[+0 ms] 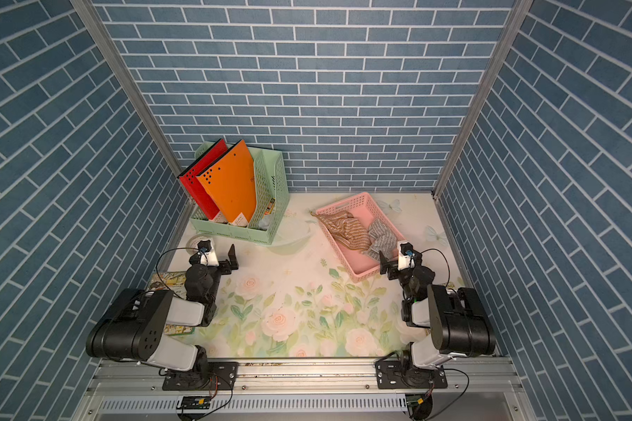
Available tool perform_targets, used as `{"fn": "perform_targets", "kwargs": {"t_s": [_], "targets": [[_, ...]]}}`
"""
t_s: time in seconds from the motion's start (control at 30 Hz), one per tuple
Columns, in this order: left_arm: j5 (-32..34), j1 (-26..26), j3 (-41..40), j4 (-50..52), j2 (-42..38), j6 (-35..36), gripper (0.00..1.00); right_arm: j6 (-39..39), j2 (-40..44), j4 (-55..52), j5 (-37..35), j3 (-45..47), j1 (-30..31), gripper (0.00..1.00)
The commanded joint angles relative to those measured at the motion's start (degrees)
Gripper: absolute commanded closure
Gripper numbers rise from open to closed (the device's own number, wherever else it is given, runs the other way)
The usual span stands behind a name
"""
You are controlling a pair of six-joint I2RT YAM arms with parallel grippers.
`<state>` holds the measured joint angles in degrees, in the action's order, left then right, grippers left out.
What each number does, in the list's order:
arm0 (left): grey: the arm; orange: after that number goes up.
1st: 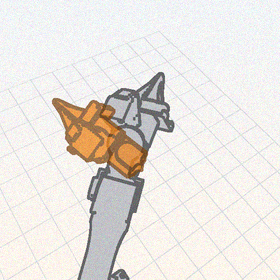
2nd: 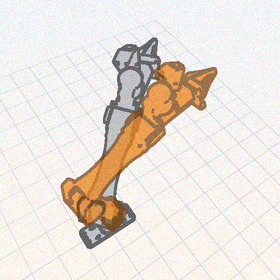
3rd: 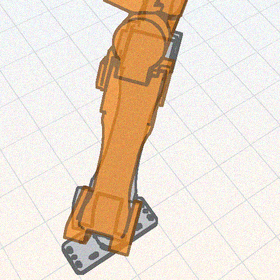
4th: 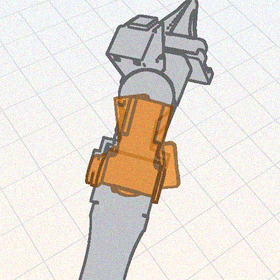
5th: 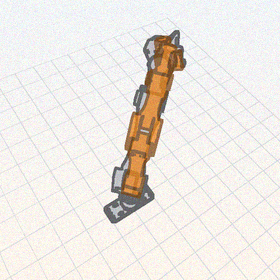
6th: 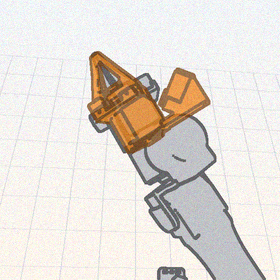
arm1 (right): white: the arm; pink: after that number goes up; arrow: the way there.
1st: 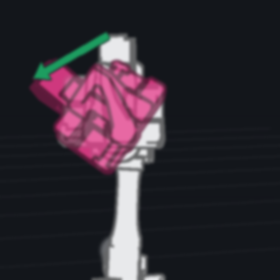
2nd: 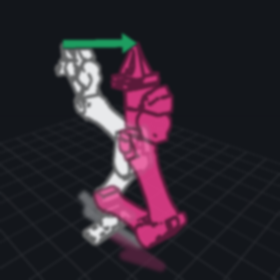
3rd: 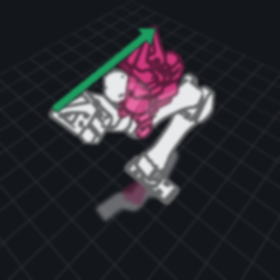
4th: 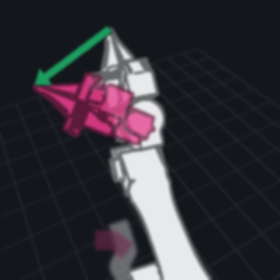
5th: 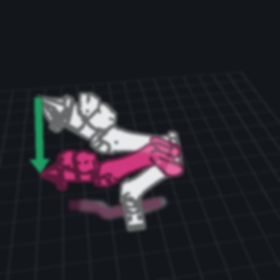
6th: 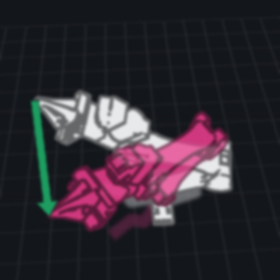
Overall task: Fold the square dishcloth
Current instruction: Pick up the cleaning item from the bin.
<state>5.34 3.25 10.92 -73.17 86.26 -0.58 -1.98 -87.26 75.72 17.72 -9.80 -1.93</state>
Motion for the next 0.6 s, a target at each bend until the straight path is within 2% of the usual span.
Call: {"fn": "perform_targets", "kwargs": {"t_s": [0.0,0.23,0.4,0.47,0.53,0.57], "targets": [[0.6,-0.4,0.7,-1.3,0.4,0.6,0.0,-1.8,-0.8,1.7,0.7,-1.1,-0.2,0.0],[0.6,-0.5,0.7,-1.3,0.5,0.6,0.0,-0.2,-0.7,1.7,-2.5,-1.0,-0.4,0.0],[0.5,-0.5,0.8,-1.3,0.5,0.6,0.0,3.2,0.8,-1.0,-14.9,-1.5,0.8,0.0],[-0.2,-0.7,1.1,-0.7,0.6,0.5,0.0,2.5,4.0,-12.4,-17.1,-6.0,1.6,0.0],[-2.0,-1.4,1.6,0.6,-0.3,0.5,0.0,4.8,8.5,-31.5,-23.5,-15.4,1.6,0.0],[-2.6,-1.7,2.5,3.7,-2.2,0.2,0.0,5.1,10.2,-37.0,-24.8,-19.6,1.5,0.0]]}}
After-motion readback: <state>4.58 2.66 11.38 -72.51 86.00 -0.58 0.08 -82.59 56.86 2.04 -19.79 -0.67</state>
